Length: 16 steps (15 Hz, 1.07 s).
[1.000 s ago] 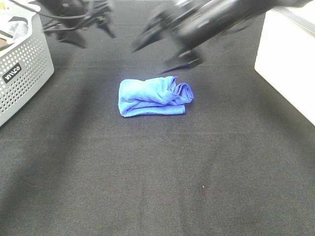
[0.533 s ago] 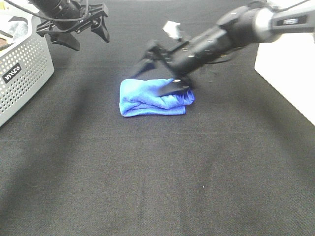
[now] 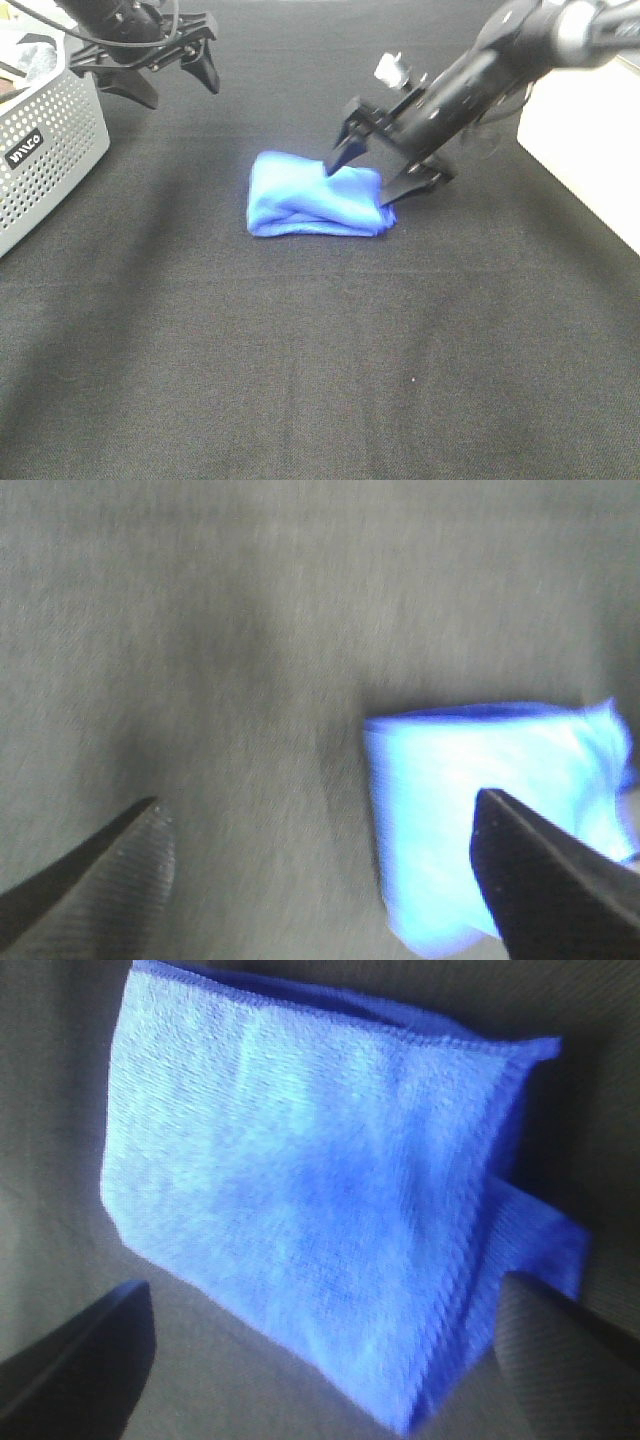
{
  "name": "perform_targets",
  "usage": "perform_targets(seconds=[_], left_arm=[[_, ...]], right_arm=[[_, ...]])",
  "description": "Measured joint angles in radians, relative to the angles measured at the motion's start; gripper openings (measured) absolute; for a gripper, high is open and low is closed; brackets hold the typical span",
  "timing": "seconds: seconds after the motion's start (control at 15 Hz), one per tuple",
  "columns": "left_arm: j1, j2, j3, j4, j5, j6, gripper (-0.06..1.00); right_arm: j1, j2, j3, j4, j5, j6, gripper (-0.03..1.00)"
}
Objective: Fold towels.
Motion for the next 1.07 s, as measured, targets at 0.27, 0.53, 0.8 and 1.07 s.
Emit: perform_targets(seconds=[0.27,0.53,0.8,1.07], left_arm=[[0.0,-0.063,0.0,0.055,0.156,0.026,0.77],[-0.003,-0.185,0.003,0.122,0.25,0.077,0.77],[-0.003,-0.424,0.19,0.162,0.249,0.099,0.77],[-0.003,-0.777,0.56,0.167,0.251,0.099,0.77]], right_arm=[[-0.001,-0.148,-0.002,-0.11,0.078,0.06,0.86],[-0.001,-0.299,0.015,-0.219,0.203,0.124,0.86],[-0.001,-0.495,0.158,-0.296,0.215,0.128,0.86],[-0.001,-0.771,0.409,-0.401,0.216,0.151,0.86]])
